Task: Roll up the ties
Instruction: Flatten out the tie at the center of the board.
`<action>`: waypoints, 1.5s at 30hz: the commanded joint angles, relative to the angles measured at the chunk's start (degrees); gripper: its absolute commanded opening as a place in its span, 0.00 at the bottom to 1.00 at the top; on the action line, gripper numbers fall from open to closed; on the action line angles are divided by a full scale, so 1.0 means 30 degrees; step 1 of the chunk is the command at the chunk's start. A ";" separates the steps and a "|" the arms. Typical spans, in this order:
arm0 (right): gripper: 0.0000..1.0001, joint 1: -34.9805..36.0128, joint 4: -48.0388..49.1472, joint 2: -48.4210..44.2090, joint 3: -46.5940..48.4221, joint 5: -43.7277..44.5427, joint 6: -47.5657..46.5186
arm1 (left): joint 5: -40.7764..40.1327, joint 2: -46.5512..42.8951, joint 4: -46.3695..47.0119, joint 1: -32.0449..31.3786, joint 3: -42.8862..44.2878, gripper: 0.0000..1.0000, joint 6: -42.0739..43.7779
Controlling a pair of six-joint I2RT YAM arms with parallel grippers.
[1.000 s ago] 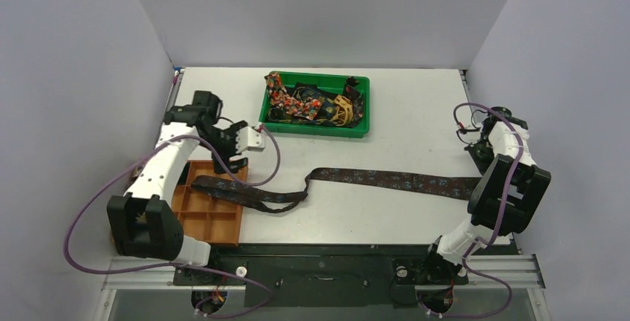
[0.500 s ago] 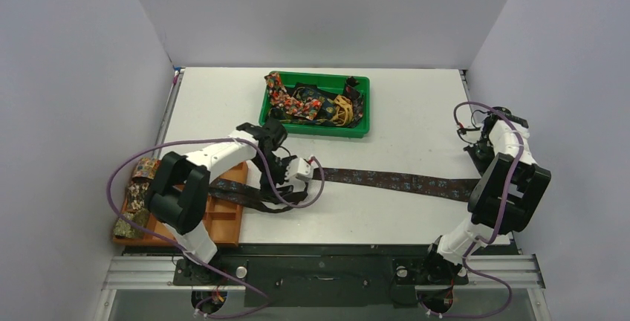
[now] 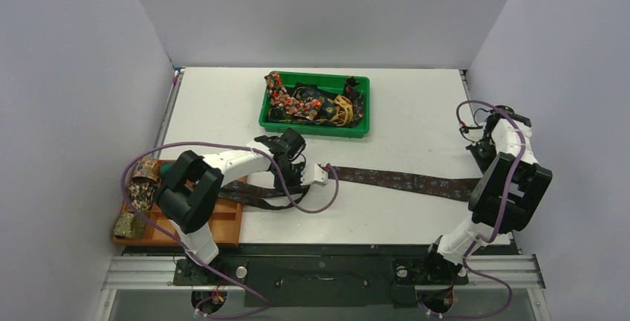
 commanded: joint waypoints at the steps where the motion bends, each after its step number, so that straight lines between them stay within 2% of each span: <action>1: 0.00 -0.0305 -0.0121 0.0353 0.0573 0.1036 -0.0686 | 0.0642 -0.1865 -0.2720 0.1447 0.1665 0.00 -0.0809; 3: 0.00 -0.0618 -0.0026 0.0329 0.0585 0.1418 -0.1206 | 0.2386 -0.3422 -0.5878 0.3955 0.4675 0.00 -0.0362; 4: 0.00 -0.0755 -0.0019 0.0339 0.0630 0.1618 -0.1514 | 0.2770 -0.3789 -0.7924 0.6090 0.7339 0.00 0.0204; 5: 0.00 -0.1020 0.0008 0.0356 0.0737 0.1711 -0.1648 | 0.3409 -0.4196 -0.8895 0.7173 0.8779 0.00 0.0636; 6: 0.00 -0.1147 -0.0002 0.0390 0.0779 0.1904 -0.1969 | 0.3677 -0.4219 -1.0927 0.9348 1.1881 0.00 0.1940; 9: 0.00 -0.1735 -0.0009 0.0383 0.0987 0.2295 -0.2565 | 0.4827 -0.3119 -1.3743 1.4936 1.7939 0.00 0.3200; 10: 0.00 -0.1827 -0.0025 0.0392 0.1021 0.2356 -0.2791 | 0.6136 -0.2758 -1.4177 1.6049 2.1019 0.00 0.3290; 11: 0.00 -0.1969 -0.0133 0.0392 0.1120 0.2461 -0.2902 | 0.6944 -0.1843 -1.5074 1.8312 2.2577 0.00 0.3417; 12: 0.00 -0.2046 -0.0204 0.0367 0.1176 0.2483 -0.3125 | 0.8254 -0.1344 -1.5370 1.9246 2.5123 0.00 0.3355; 13: 0.00 -0.2141 -0.0412 0.0342 0.1276 0.2427 -0.3327 | 0.8795 -0.0552 -1.5592 2.0913 2.6241 0.00 0.3060; 14: 0.00 -0.2176 -0.0691 0.0328 0.1341 0.2364 -0.3419 | 0.9530 0.0100 -1.5571 2.1587 2.7811 0.00 0.2957; 16: 0.00 -0.2253 -0.1251 0.0352 0.1564 0.2151 -0.3785 | 0.9711 0.0013 -1.4735 2.2634 2.8297 0.00 0.2658; 19: 0.00 -0.2265 -0.1620 0.0310 0.1655 0.1996 -0.4310 | 0.9699 -0.1315 -0.9980 2.3086 2.5363 0.00 0.0466; 23: 0.00 -0.2263 -0.1810 0.0215 0.1753 0.1790 -0.4411 | 1.0477 -0.3203 -0.4586 2.3109 2.2135 0.00 -0.2418; 25: 0.00 -0.2265 -0.1911 0.0235 0.1820 0.1724 -0.4334 | 1.0265 -0.3399 -0.2672 2.3110 2.1802 0.00 -0.4338; 29: 0.00 -0.2256 -0.2117 0.0248 0.1926 0.1440 -0.4373 | 1.2293 -0.2876 -0.2624 2.2992 2.2768 0.00 -0.5016; 31: 0.00 -0.2185 -0.2341 0.0368 0.2113 0.1102 -0.4183 | 1.2957 -0.3034 -0.2453 2.2234 2.2419 0.00 -0.5234; 33: 0.00 -0.2142 -0.2687 0.0580 0.2488 0.0525 -0.3844 | 1.2381 -0.3246 -0.3179 2.0481 2.1819 0.00 -0.3789; 34: 0.00 -0.2133 -0.2844 0.0768 0.2812 0.0070 -0.3587 | 1.2015 -0.3320 -0.3895 1.8900 2.1249 0.00 -0.2315; 37: 0.00 -0.2088 -0.3721 0.1122 0.3698 -0.1102 -0.3086 | 1.0279 -0.3786 -0.4098 1.5403 1.9438 0.00 -0.0562; 39: 0.00 -0.2009 -0.4094 0.1367 0.4070 -0.1949 -0.2674 | 0.9582 -0.3904 -0.3318 1.1900 1.7850 0.00 -0.0287; 42: 0.00 -0.1838 -0.4321 0.1768 0.4201 -0.2061 -0.2171 | 0.7990 -0.3620 -0.2476 0.8112 1.5399 0.00 0.0734; 43: 0.01 -0.1825 -0.4363 0.1847 0.4215 -0.2562 -0.2080 | 0.7652 -0.3377 -0.2172 0.6177 1.4904 0.00 0.0813; 45: 0.10 -0.1852 -0.4508 0.1894 0.4270 -0.3042 -0.1926 | 0.6653 -0.2871 -0.0446 0.3613 1.3107 0.00 0.0749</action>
